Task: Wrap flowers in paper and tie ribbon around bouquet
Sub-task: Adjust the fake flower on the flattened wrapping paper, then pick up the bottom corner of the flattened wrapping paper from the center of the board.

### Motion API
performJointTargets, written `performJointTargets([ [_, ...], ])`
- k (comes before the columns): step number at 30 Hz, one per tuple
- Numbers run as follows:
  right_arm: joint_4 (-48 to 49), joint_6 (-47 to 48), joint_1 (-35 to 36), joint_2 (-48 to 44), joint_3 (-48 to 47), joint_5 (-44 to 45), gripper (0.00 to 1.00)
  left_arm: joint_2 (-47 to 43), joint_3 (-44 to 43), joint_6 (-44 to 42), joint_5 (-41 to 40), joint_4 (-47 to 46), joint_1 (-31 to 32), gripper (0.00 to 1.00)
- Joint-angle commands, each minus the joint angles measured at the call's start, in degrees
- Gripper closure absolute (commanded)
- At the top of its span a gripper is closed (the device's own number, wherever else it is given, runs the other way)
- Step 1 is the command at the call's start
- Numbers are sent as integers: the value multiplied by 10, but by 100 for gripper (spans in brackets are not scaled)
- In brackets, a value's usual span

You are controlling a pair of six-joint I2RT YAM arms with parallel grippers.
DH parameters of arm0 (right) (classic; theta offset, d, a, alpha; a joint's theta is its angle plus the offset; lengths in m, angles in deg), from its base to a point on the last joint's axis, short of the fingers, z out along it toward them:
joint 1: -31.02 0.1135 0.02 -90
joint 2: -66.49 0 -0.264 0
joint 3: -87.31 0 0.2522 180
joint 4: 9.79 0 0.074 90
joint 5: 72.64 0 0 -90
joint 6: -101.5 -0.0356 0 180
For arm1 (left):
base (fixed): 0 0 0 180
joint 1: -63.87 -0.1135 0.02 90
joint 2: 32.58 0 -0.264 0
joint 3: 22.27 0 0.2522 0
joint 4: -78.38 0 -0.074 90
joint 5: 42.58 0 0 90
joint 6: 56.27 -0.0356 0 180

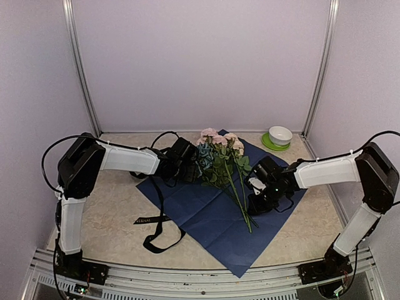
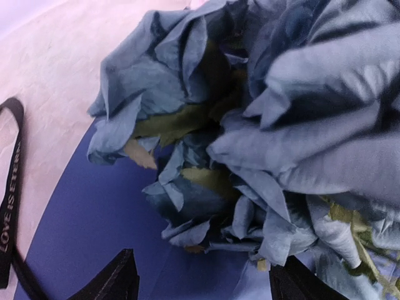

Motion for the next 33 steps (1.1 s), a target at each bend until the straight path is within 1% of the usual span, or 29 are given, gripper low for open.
performJointTargets([
  [1,19,-12,26,12,0,-23,87,25,-36,-18,-1,-31,1,30],
  [8,34,-7,43,0,-4,-65,86,36,-33,-27,21,-64,9,30],
  [12,10,-4,47,-14,-11,-62,87,22,-34,-29,-8,-60,4,29],
  [14,-12,-8,47,-38,-11,-54,85,-2,-30,-31,-12,-55,-7,22],
  [16,-46,-14,47,-58,-12,-35,81,-35,-15,-42,-29,-52,-10,11],
  [19,-84,-37,47,-77,-6,-26,78,-102,29,-70,-61,-44,2,7],
  [21,-93,-35,48,-89,3,-41,77,-155,72,-106,-76,-44,31,5],
  [23,-97,-30,48,-96,4,-43,76,-209,117,-173,-67,-34,83,4],
  [26,-101,-14,46,-88,-7,-40,74,-253,160,-250,7,3,191,5],
  [27,-105,-4,45,-80,-13,-40,74,-268,178,-271,31,0,229,6],
  [28,-106,0,45,-74,-18,-41,74,-281,199,-286,68,-6,260,7],
  [29,-104,0,44,-71,-20,-41,74,-296,221,-298,87,-14,285,7],
  [31,-96,1,45,-73,-18,-47,74,-320,267,-314,141,-31,307,7],
  [33,-90,1,45,-78,-13,-53,73,-335,314,-345,215,-45,311,6],
])
